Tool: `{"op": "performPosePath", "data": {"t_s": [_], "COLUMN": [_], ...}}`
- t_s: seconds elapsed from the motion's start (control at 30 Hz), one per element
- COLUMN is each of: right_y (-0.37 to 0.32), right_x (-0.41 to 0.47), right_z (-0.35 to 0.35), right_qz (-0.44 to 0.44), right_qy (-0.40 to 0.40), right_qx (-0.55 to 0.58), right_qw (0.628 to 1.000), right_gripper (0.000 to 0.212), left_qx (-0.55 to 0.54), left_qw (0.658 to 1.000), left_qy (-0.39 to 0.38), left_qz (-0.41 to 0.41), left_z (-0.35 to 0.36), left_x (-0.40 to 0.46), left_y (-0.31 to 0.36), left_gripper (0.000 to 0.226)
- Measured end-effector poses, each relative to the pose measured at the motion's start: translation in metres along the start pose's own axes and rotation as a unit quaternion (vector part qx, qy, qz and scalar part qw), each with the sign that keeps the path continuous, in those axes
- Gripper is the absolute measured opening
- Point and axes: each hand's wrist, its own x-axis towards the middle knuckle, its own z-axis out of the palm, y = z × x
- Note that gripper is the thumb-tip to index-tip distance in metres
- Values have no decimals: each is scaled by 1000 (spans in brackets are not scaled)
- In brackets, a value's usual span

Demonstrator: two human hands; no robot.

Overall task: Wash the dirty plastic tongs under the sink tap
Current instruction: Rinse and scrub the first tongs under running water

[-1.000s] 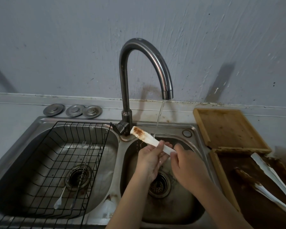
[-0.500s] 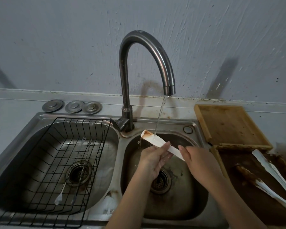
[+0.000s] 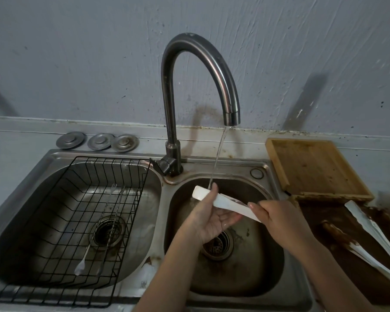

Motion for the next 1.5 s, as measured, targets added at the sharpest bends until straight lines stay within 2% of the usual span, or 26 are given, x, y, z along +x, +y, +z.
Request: {"op": "performPosePath", "data": {"t_s": [0.1,0.17,0.3,0.43,0.5,0.6,0.7,0.8,0.9,1.0,1.1,1.23,1.37,1.5], "right_y": [3,4,8,11,13,16,18,19,20,22,21,18,16,16], "right_x": [-1,-2,-2,-5,-6,-7,-7,-7,-7,-7,-8,-9,-10,-9], "right_z": [1,1,0,1,0,-2,-2,-2,-2,-2,-4,-5,-6,-8], "right_qz": [-1,2,3,5,5,-7,-5,-2,-20,-43,-83,-102,-53,28], "right_qy": [-1,1,6,38,60,79,94,98,104,113,131,174,206,205], "right_qx": [21,32,40,49,53,54,76,86,73,46,-7,-40,-5,37], "right_qw": [1000,999,999,998,997,995,993,992,992,992,988,979,977,978], "right_gripper": [37,36,36,38,40,42,44,46,56,48,40,45,32,58], "left_qx": [-59,-70,-99,-129,-104,-6,134,245,267,270,263,277,272,272], "left_qw": [998,997,994,991,993,977,927,870,855,857,878,897,898,885], "left_qy": [-18,-28,-42,-16,30,116,151,194,208,227,240,228,214,203], "left_qz": [-27,-33,-34,-15,40,177,317,382,392,376,318,259,270,320], "left_z": [-5,-5,-7,-15,-18,-22,-22,-21,-18,-11,-13,-15,-12,-7], "left_x": [1,1,3,3,1,4,3,3,3,1,2,2,-4,-6], "left_y": [5,5,3,4,8,14,15,17,18,18,24,26,28,26], "left_gripper": [90,99,100,81,57,18,13,11,15,22,26,19,16,16]}}
